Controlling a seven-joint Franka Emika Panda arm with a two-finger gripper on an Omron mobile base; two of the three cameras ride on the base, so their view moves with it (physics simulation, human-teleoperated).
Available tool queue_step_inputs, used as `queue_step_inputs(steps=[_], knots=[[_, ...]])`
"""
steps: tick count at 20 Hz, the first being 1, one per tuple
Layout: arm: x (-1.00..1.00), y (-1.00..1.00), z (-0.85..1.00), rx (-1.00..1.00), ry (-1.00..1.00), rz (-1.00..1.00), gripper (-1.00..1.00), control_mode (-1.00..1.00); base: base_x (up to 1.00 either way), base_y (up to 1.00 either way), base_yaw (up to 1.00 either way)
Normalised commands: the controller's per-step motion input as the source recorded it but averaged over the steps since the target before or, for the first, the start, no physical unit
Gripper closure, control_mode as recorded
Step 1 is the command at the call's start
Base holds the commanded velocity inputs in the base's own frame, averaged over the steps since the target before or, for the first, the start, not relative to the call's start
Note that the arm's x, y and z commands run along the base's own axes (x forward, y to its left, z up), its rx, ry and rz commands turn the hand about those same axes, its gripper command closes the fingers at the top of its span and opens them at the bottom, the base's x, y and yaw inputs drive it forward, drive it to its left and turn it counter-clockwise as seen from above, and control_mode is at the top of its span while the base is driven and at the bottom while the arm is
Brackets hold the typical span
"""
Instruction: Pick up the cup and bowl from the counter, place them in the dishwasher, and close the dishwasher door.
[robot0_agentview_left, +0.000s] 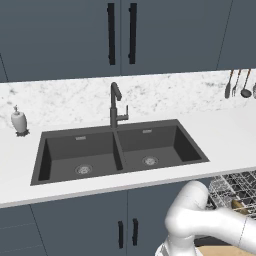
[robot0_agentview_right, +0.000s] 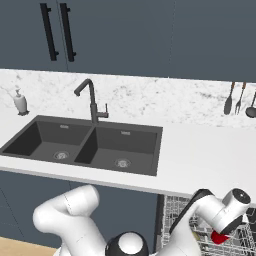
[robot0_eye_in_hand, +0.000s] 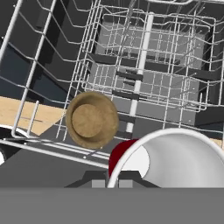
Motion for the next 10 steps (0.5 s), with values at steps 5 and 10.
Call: queue_step_inputs(steps=[5,10], knots=[[0.00,0.00,-0.24,0.00,-0.08,0.00,1.00,-1.00,0.00,0.00,0.00],[0.00,0.00,-0.38,0.00,-0.03,0.00,1.00,-1.00,0.00,0.00,0.00]])
